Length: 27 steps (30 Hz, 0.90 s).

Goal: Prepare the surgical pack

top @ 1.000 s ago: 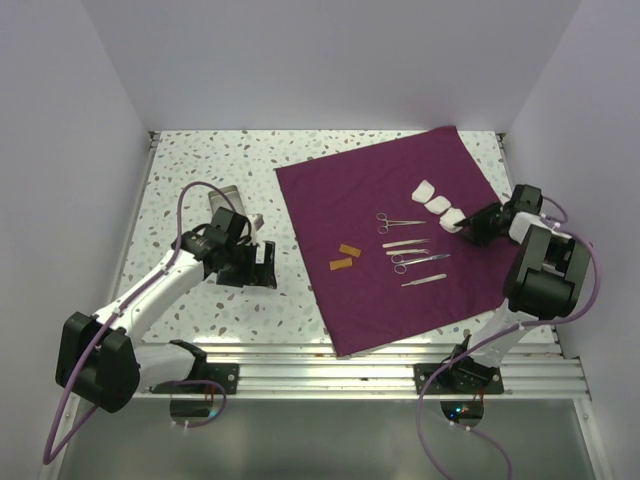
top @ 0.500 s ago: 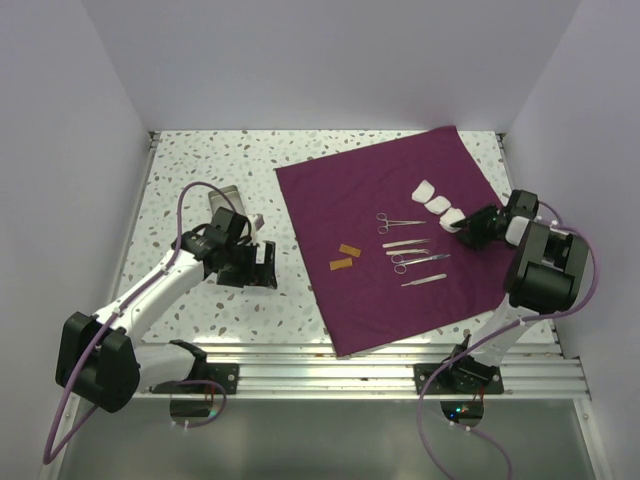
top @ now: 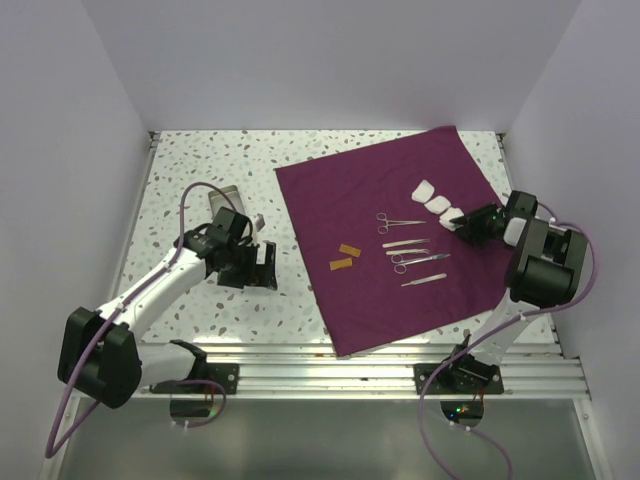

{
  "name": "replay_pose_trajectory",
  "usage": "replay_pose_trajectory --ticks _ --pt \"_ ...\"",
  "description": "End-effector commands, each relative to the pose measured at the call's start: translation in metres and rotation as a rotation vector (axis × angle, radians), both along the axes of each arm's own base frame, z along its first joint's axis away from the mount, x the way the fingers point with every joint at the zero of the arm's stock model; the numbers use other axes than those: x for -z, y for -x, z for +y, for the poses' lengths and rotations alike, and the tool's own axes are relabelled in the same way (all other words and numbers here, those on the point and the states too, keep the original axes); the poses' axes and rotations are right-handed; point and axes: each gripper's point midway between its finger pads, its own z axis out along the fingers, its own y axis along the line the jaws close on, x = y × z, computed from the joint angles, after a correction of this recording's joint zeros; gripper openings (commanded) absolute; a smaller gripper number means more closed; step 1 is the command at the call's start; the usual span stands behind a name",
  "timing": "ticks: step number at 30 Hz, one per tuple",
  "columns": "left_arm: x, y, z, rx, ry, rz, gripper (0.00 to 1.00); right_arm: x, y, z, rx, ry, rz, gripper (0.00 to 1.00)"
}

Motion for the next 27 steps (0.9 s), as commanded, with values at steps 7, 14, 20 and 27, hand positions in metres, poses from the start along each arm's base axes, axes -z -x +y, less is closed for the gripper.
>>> replay_pose_trajectory --ticks 7,14,20,27 --pt "-0.013 -0.012 -0.003 0.024 -0.001 -0.049 0.96 0.008 -0.004 -0.008 0.029 0.023 0.026 0.15" --pt "-0.031 -0.022 -0.022 0.022 0.096 -0.079 0.97 -0.019 0.002 -0.003 -0.094 0.105 0.041 0.00" --pt "-0.096 -0.052 -0.060 0.049 0.322 -0.237 0.99 -0.096 0.020 0.037 -0.272 0.192 -0.004 0.00" --pt "-0.182 -0.058 -0.107 0.109 0.778 -0.359 0.98 -0.177 0.067 0.153 -0.542 0.099 -0.173 0.00"
